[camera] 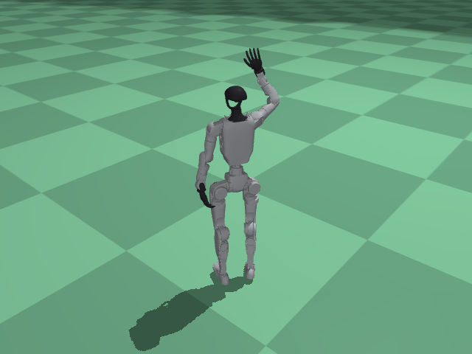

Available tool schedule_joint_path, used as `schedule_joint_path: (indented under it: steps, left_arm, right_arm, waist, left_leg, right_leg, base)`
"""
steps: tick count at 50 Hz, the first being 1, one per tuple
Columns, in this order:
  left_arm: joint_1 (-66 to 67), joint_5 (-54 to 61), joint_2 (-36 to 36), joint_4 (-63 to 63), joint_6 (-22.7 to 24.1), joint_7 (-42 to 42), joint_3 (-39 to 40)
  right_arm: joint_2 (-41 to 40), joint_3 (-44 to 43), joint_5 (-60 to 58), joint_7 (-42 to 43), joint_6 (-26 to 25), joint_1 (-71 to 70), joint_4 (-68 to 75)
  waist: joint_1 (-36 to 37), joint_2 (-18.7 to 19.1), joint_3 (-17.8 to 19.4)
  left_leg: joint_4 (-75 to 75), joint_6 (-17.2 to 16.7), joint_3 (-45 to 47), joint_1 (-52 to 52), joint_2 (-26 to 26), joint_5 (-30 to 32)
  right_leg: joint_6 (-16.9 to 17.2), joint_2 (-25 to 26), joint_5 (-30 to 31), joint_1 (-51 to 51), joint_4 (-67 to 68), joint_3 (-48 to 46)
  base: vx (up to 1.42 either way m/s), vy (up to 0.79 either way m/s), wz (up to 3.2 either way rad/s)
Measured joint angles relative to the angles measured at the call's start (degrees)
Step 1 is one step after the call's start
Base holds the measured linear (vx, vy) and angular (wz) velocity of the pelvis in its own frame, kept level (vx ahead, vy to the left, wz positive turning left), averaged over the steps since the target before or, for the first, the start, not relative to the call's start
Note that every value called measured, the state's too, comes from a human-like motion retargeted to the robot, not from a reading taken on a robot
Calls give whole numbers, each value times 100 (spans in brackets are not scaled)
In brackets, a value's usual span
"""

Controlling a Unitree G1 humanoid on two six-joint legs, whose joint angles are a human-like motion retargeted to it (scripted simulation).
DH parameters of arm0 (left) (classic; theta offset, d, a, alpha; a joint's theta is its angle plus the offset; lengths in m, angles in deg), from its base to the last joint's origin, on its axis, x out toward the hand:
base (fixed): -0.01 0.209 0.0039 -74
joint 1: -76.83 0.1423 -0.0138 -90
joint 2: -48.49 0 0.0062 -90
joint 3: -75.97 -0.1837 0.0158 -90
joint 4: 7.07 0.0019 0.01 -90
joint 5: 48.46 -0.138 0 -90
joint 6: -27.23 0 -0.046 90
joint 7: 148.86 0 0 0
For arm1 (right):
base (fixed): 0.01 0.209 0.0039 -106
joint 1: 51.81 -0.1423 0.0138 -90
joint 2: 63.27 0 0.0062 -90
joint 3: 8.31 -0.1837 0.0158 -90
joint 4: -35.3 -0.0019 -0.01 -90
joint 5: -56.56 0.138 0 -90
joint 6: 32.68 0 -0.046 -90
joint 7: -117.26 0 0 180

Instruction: In place motions

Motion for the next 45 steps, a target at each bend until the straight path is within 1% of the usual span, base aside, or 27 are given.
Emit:
schedule_joint_path:
  steps: [2,5,7,8,10,12,15,17,20,22,23,25,28,30,32,33,35,38,40,41,42,43,45]
  left_arm:
    - [17,-76,-36,-31,19,-24,-9]
    - [26,-194,-136,-56,56,-29,-51]
    - [-18,-273,-275,-29,77,-42,-109]
    - [-42,-316,-344,-6,82,-57,-142]
    - [-84,-400,-467,59,75,-96,-214]
    - [-87,-458,-516,153,48,-107,-222]
    - [-5,-463,-403,270,2,-73,-90]
    - [13,-389,-347,331,-29,-26,-8]
    - [53,-146,-358,370,-12,180,194]
    - [100,142,-419,335,82,516,455]
    - [112,270,-464,322,127,676,641]
    - [104,585,-473,382,170,880,1005]
    - [-45,1213,-157,762,-86,996,1701]
    - [-208,1632,298,1115,-276,1055,2289]
    - [-262,1968,824,1120,-463,1091,2718]
    - [-314,2008,1176,1120,-472,1128,2781]
    - [-461,1575,2075,1113,-456,1233,2713]
    - [-818,217,3743,834,-733,1252,2362]
    - [-1358,-422,4887,753,-929,1616,2229]
    - [-1822,-432,5274,642,-994,2042,2221]
    - [-2297,-289,5643,505,-1017,2422,2138]
    - [-2792,161,5977,315,-954,2713,1902]
    - [-4106,1130,6415,-124,-563,3143,1159]
  right_arm:
    - [-128,1188,-598,294,86,-1117,-513]
    - [-291,1971,-588,1092,662,-1831,-837]
    - [-282,2107,-438,1713,1077,-1921,-547]
    - [-232,2044,-351,1913,1168,-1844,-296]
    - [-103,1634,13,2065,1131,-1421,365]
    - [-100,503,567,1957,1033,-348,1234]
    - [-434,-2372,1450,1399,885,2210,2403]
    - [-739,-4059,2221,683,587,3535,2813]
    - [-1137,-6025,3507,-659,220,4967,3246]
    - [-1335,-7064,4132,-1552,472,5710,3595]
    - [-1421,-7476,4457,-1830,641,5990,3819]
    - [-1514,-8224,5099,-2177,949,6555,4403]
    - [-1506,-9188,5600,-2449,1212,7336,5602]
    - [-1512,-9826,5705,-2695,1211,7893,6386]
    - [-1631,-10336,5824,-2857,971,8316,6773]
    - [-1749,-10595,5918,-2943,873,8484,6821]
    - [-1956,-11091,6229,-3183,845,8793,6824]
    - [-1876,-11311,6871,-3281,867,8849,6818]
    - [-1670,-11073,7064,-3126,999,8660,6699]
    - [-1523,-10797,6961,-3020,1081,8463,6556]
    - [-1362,-10463,6814,-2911,1150,8211,6395]
    - [-1173,-10012,6579,-2795,1192,7850,6198]
    - [-848,-8780,6034,-2566,1235,6839,5714]
  waist:
    - [-51,24,-25]
    - [-36,76,-103]
    - [72,168,-104]
    - [138,214,-103]
    - [270,301,-113]
    - [302,332,-156]
    - [180,231,-203]
    - [149,166,-195]
    - [138,127,-177]
    - [120,132,-166]
    - [113,149,-162]
    - [121,170,-168]
    - [131,169,-172]
    - [158,146,-166]
    - [159,170,-142]
    - [155,189,-131]
    - [169,204,-107]
    - [242,239,-147]
    - [259,271,-214]
    - [255,307,-258]
    - [254,350,-305]
    - [258,409,-358]
    - [253,543,-488]
  left_leg:
    - [1,-5,-20,-14,4,1]
    - [-13,-7,-27,-65,11,-11]
    - [-29,0,3,-75,20,-25]
    - [-33,3,14,-82,24,-30]
    - [-32,10,33,-108,34,-34]
    - [-21,15,25,-148,30,-28]
    - [-4,19,-49,-168,7,-8]
    - [6,24,-96,-171,-4,4]
    - [13,35,-145,-174,-12,16]
    - [17,40,-163,-178,-11,21]
    - [19,41,-168,-184,-9,24]
    - [26,40,-176,-202,-7,30]
    - [37,25,-205,-235,-16,43]
    - [46,12,-222,-265,-20,54]
    - [55,-3,-236,-290,-20,63]
    - [59,-11,-243,-304,-18,68]
    - [64,-24,-255,-338,-13,69]
    - [58,-48,-242,-402,11,68]
    - [56,-67,-210,-466,42,69]
    - [54,-69,-195,-509,58,68]
    - [55,-72,-180,-558,74,67]
    - [58,-73,-161,-619,88,64]
    - [61,-81,-117,-743,101,58]
  right_leg:
    - [4,2,-10,-19,20,34]
    - [10,5,-7,-95,28,52]
    - [8,17,3,-139,30,80]
    - [8,21,11,-161,32,96]
    - [10,26,28,-200,34,111]
    - [8,26,38,-218,19,98]
    - [12,18,37,-166,-10,24]
    - [19,13,30,-121,-21,-35]
    - [27,18,18,-71,-32,-106]
    - [29,27,15,-48,-40,-137]
    - [31,30,13,-43,-42,-147]
    - [35,32,9,-37,-47,-163]
    - [35,25,0,-21,-64,-207]
    - [34,19,-5,-17,-76,-235]
    - [31,14,-11,-17,-81,-256]
    - [28,14,-14,-22,-83,-263]
    - [23,20,-18,-47,-90,-271]
    - [20,26,-14,-130,-90,-248]
    - [11,39,-6,-213,-85,-218]
    - [7,52,-2,-263,-83,-209]
    - [4,63,1,-319,-79,-199]
    - [1,73,3,-386,-72,-184]
    - [-4,72,4,-529,-50,-145]
  base:
    - [0,-3,5]
    - [-1,2,-3]
    - [-5,11,-18]
    - [-8,16,-21]
    - [-8,17,-16]
    - [-8,16,2]
    - [-9,15,20]
    - [-10,15,24]
    - [-11,22,19]
    - [-11,21,10]
    - [-10,20,9]
    - [-8,19,10]
    - [-5,12,12]
    - [-5,7,13]
    - [-4,7,10]
    - [-6,9,8]
    - [-8,9,5]
    - [-7,7,-6]
    - [-6,9,-12]
    - [-5,12,-9]
    - [-5,15,-8]
    - [-6,18,-10]
    - [-3,21,-13]
